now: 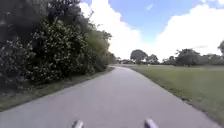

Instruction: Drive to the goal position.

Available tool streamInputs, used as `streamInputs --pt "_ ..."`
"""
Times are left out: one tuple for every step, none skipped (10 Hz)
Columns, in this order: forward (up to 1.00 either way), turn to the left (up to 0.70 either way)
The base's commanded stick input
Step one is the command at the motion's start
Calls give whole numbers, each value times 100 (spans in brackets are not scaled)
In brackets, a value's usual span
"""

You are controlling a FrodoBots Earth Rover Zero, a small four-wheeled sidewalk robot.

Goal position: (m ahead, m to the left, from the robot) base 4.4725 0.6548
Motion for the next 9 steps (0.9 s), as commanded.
streamInputs --pt "70 2" --pt "70 2" --pt "70 2" --pt "70 2" --pt "70 2" --pt "70 2" --pt "70 2" --pt "70 2" --pt "70 2"
